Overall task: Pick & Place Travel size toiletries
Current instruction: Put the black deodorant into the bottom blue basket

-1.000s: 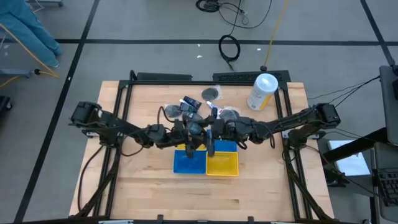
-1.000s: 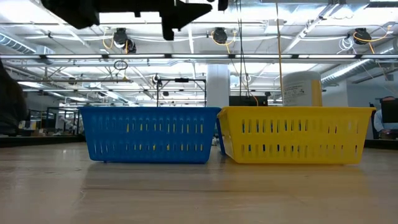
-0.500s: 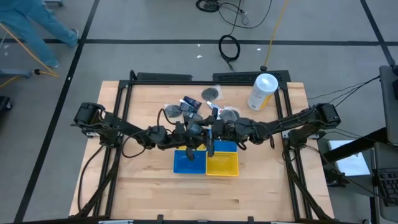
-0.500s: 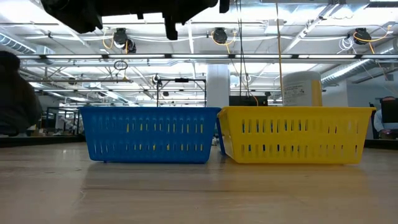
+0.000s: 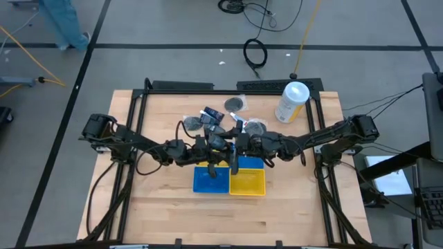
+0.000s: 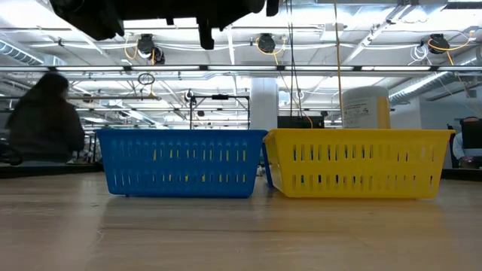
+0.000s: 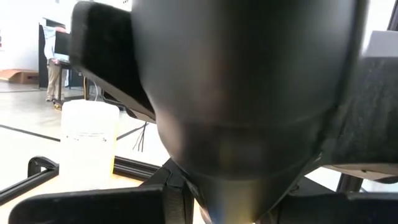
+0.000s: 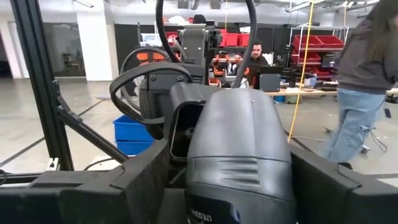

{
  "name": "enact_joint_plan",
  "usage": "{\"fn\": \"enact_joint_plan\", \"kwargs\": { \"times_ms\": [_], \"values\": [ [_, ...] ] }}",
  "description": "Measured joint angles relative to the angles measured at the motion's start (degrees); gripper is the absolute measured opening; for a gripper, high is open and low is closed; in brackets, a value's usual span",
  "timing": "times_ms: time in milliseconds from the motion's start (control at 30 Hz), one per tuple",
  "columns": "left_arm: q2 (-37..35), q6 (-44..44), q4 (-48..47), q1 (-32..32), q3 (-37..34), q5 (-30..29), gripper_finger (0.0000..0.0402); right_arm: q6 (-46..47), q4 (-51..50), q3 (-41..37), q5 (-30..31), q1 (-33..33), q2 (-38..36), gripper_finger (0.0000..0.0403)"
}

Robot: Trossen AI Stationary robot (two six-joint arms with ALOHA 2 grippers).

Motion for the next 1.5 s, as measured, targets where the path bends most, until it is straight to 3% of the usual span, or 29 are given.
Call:
{"fn": "enact_joint_plan", "kwargs": {
  "times_ms": [433, 700, 933, 1133, 1500],
  "values": [
    [-2.68, -3.57, -12.98, -2.12, 0.07, -5.18, 0.0094, -3.34, -10.52, 0.02, 3.05, 0.27, -8.45, 0.0230],
    [-7.33, -10.87, -33.53, -5.36, 0.07, -2.56, 0.0094, -1.08, -24.05, -0.02, 3.95, 1.34, -14.97, 0.0227],
    [-8.74, -18.48, -53.23, -8.87, 0.01, 1.75, 0.0094, 3.12, -31.19, -0.19, 4.01, 1.27, -15.56, 0.0222],
    [-8.15, -23.55, -58.07, -10.76, 0.00, 7.64, 0.0094, 5.11, -29.08, -4.07, 4.18, 1.11, -15.42, 0.0221],
    [-4.12, -28.11, -59.88, -12.39, 0.00, 5.86, 0.0094, 7.12, -17.41, -11.97, 4.27, 1.05, -15.40, 0.0219]
  ]
}}
